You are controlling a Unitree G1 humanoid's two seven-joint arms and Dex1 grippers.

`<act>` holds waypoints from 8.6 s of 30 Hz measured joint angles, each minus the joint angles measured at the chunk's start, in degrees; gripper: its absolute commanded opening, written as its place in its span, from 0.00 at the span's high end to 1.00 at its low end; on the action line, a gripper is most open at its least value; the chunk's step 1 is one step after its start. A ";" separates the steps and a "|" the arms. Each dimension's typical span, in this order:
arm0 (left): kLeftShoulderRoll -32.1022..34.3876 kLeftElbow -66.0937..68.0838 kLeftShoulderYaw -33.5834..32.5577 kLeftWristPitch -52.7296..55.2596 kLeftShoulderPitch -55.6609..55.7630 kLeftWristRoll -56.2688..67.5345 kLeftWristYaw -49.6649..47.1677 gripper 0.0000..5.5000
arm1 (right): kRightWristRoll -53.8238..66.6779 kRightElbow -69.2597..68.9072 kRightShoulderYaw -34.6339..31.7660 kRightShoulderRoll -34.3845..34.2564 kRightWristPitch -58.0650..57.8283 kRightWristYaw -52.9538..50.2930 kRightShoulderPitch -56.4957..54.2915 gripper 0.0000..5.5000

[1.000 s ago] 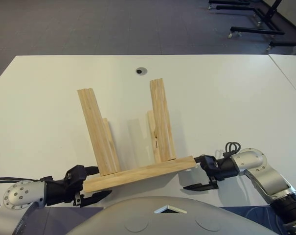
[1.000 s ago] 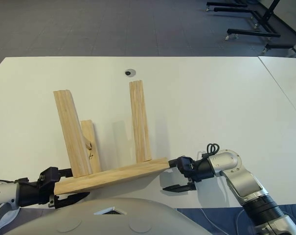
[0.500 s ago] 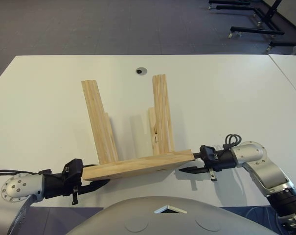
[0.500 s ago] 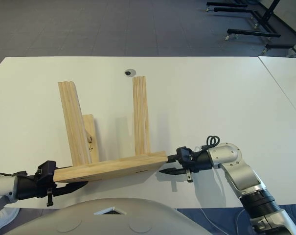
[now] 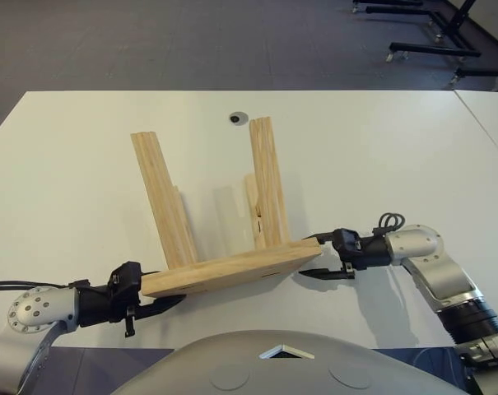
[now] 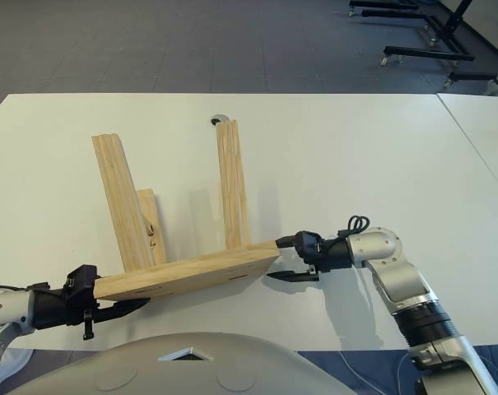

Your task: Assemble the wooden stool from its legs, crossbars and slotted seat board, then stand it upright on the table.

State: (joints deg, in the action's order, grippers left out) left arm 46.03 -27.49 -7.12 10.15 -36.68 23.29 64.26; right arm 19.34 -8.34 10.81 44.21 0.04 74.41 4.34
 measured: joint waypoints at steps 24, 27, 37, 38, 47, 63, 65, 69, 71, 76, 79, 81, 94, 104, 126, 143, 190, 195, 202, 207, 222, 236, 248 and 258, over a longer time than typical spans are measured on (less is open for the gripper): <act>0.31 1.96 0.65 -1.06 2.45 -0.15 0.29 0.70 | 6.09 7.72 -19.72 -16.22 -6.22 -35.75 -17.31 0.45; 0.30 2.10 1.46 -1.36 2.90 -0.44 0.16 0.70 | -0.45 7.91 -17.34 -26.64 1.73 -46.55 -15.87 0.45; -0.53 2.40 1.54 -2.91 1.26 -0.89 -1.25 0.70 | 3.91 -4.71 -19.67 -28.08 -0.29 -47.81 -5.41 0.45; -0.60 2.39 1.51 -3.07 1.13 -0.92 -1.39 0.70 | 4.25 -5.74 -19.52 -26.07 -0.83 -45.09 -3.21 0.45; 0.16 3.77 1.57 -3.62 2.89 -1.03 0.08 0.71 | 0.55 -1.22 -10.54 -14.13 3.19 -22.42 7.33 0.45; 3.36 8.65 3.10 -4.12 10.55 -1.30 5.37 0.72 | -0.77 5.24 -2.75 -6.08 2.48 -4.20 -1.00 0.45; 3.38 9.03 3.83 -4.16 11.09 -1.32 5.50 0.72 | -0.72 5.34 -2.21 -5.66 1.76 -4.07 -1.01 0.45; 3.41 9.03 4.08 -4.43 11.40 -1.33 5.48 0.72 | -0.67 5.46 -1.52 -4.25 0.94 -2.24 -1.02 0.45; 3.42 9.01 4.39 -4.75 11.42 -1.57 5.44 0.72 | -0.79 5.32 -0.45 -3.62 -0.06 -0.93 -1.07 0.45; 3.23 8.95 5.93 -5.03 12.11 -1.78 4.88 0.72 | -0.68 1.84 2.73 -4.74 -3.23 0.17 -1.24 0.45; 3.23 8.94 6.20 -5.07 12.17 -1.75 4.77 0.72 | 0.59 0.59 2.69 -4.97 -4.98 -0.20 -2.06 0.48; 3.23 8.94 6.22 -5.07 12.21 -1.74 4.75 0.72 | 1.54 -0.42 2.59 -5.01 -6.03 -0.29 -2.57 0.55; 4.27 7.30 3.36 0.10 12.56 4.02 6.97 0.72 | 6.48 -3.39 0.26 -3.45 -10.09 3.06 -2.89 0.73; 7.00 -2.19 -8.49 19.33 9.64 28.73 9.88 0.72 | 43.70 -18.69 -12.64 11.92 -50.41 -6.28 -3.64 0.73; 1.01 -21.08 -18.32 26.11 -10.35 87.66 -28.33 0.63 | 87.73 7.24 26.50 36.84 -85.69 -3.62 -44.99 0.71; -4.03 -9.50 -18.52 28.82 3.68 89.95 -33.90 0.10 | 94.21 6.00 10.40 30.16 -70.91 -16.83 -23.14 0.42; -15.36 -8.16 -15.44 28.81 11.52 77.31 -32.43 0.02 | 91.13 20.94 -22.71 21.31 -77.08 -35.10 -9.95 0.34; -15.40 -8.03 -15.36 28.81 11.62 76.74 -32.33 0.02 | 88.48 21.08 -25.05 11.41 -66.26 -44.47 -18.74 0.34; -11.46 -7.78 -15.54 28.83 9.91 61.15 -23.96 0.02 | 51.40 11.68 -24.79 5.65 -39.25 -35.75 -13.34 0.34; -5.97 -8.72 -15.61 24.96 1.39 42.55 -9.52 0.02 | 34.52 8.97 -22.12 16.98 -31.12 -4.75 2.47 0.34; -2.42 -18.50 -15.70 28.21 -2.15 58.57 -5.54 0.02 | 42.69 -21.43 -32.11 26.40 -41.95 17.76 27.98 0.34; -4.85 4.99 3.68 35.80 30.54 47.06 -18.44 0.02 | 32.38 -11.91 -9.40 6.35 -41.88 1.83 -3.02 0.34; -11.91 20.43 4.33 23.55 44.60 20.60 -26.19 0.02 | 30.37 -11.87 -0.81 -6.03 -44.90 -3.60 -13.01 0.34; -16.63 28.33 4.31 19.27 49.96 12.18 -26.25 0.02 | 34.13 -9.56 0.24 -10.52 -48.48 -3.99 -17.71 0.34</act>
State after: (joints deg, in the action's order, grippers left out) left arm 29.40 0.85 -2.82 29.42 13.28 35.47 38.01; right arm 53.47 -17.90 11.05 33.69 -48.43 70.42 -13.37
